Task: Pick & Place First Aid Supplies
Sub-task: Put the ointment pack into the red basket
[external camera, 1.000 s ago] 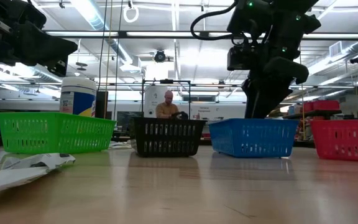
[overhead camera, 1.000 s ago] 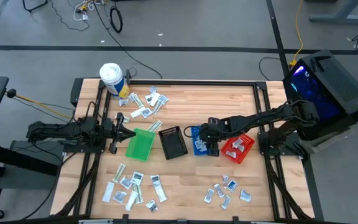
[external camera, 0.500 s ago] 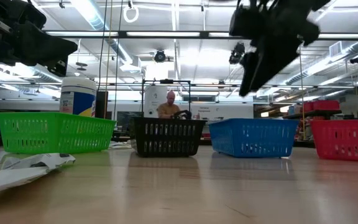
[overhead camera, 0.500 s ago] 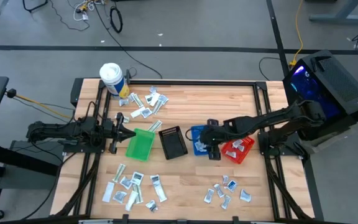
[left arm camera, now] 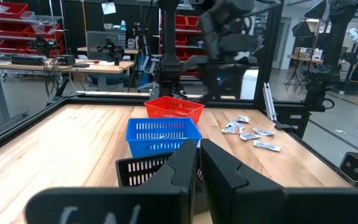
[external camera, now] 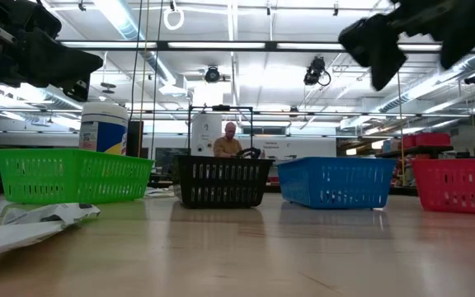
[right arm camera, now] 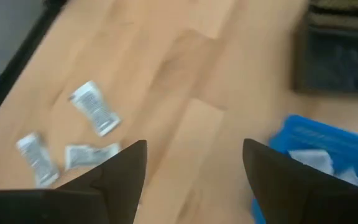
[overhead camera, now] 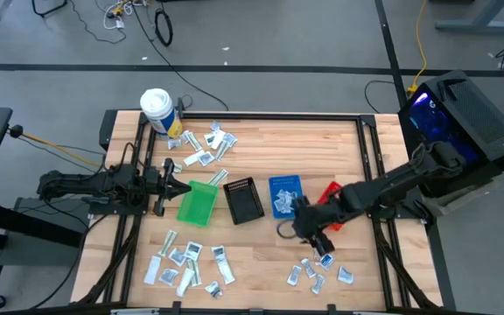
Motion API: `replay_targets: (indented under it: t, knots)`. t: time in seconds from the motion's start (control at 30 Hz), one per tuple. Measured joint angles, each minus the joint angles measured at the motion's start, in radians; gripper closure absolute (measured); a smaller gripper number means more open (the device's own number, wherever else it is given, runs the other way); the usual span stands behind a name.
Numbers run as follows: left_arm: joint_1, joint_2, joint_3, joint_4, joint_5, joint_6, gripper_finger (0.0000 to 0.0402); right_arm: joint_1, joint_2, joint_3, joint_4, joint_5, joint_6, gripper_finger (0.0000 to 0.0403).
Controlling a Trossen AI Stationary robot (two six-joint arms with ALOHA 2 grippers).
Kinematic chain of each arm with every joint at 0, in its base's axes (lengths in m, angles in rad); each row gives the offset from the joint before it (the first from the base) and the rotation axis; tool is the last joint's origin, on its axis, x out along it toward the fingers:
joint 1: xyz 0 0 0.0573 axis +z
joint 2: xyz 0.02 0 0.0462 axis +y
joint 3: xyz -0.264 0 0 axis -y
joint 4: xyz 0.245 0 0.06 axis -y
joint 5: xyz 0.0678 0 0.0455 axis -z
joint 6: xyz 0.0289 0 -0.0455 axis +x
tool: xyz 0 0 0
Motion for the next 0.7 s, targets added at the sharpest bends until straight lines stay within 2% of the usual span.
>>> replay_targets:
  t: [0.17, 0.4, 0.7]
  knots:
    - [0.0, 0.0, 0.0, 0.0, 0.0, 0.0, 0.0369, 0.08, 0.0, 0.0, -0.011, -0.013, -0.184, 0.0135]
    - [0.0, 0.0, 0.0, 0.0, 0.0, 0.0, 0.0369, 0.135, 0.005, 0.0, -0.012, -0.129, -0.514, 0.0135]
    - [0.0, 0.0, 0.0, 0.0, 0.0, 0.0, 0.0369, 0.144, 0.082, 0.0, -0.018, -0.13, -0.57, 0.0135]
